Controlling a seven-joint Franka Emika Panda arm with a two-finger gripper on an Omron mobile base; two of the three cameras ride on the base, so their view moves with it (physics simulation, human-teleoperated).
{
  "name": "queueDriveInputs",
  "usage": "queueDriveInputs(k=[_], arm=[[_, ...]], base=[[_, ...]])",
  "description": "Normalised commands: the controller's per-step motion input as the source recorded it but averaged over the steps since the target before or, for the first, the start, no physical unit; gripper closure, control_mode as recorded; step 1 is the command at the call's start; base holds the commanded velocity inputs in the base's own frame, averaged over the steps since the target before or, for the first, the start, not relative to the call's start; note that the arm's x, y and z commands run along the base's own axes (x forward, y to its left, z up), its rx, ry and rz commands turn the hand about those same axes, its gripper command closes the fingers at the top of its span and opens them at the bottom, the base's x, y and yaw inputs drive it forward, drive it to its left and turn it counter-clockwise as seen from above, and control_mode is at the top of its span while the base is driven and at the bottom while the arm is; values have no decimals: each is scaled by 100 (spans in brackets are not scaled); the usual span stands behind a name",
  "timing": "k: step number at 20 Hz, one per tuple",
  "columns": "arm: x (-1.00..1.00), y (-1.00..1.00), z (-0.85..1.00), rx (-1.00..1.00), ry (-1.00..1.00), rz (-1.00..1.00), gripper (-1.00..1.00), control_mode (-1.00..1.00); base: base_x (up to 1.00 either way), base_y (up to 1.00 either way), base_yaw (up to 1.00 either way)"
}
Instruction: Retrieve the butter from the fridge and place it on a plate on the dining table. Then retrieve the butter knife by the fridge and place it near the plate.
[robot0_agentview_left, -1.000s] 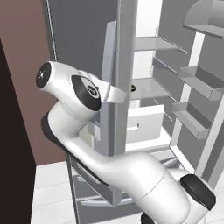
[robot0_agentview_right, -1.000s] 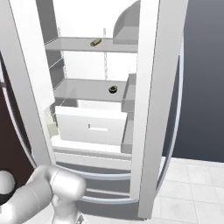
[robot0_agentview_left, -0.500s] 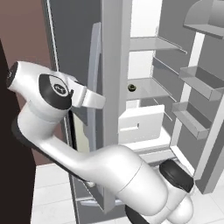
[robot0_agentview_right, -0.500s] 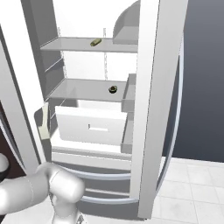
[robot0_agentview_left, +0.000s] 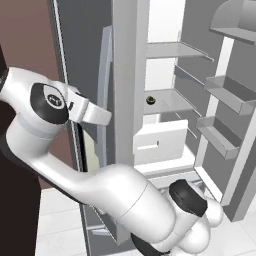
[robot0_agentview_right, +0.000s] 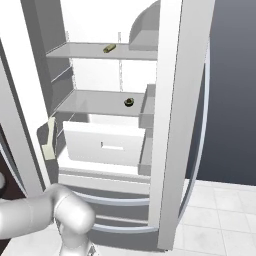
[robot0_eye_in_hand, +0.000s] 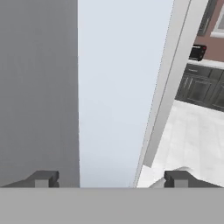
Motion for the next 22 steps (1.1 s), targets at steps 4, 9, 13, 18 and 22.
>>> queueDriveInputs(k=[4,9,13,18,22], arm=[[1,28,-13,2,0,0,-100,-100],[-2,13,-20,0,0,0,-100,-100],[-39,3,-29,0,0,0,-100,-100],[-74,-27,-11,1,0,0,-100,-100],[-76,-62,-5,8,0,0,-100,-100]], base=[[0,0,0],[0,0,0],[0,0,0],[0,0,0],[0,0,0]])
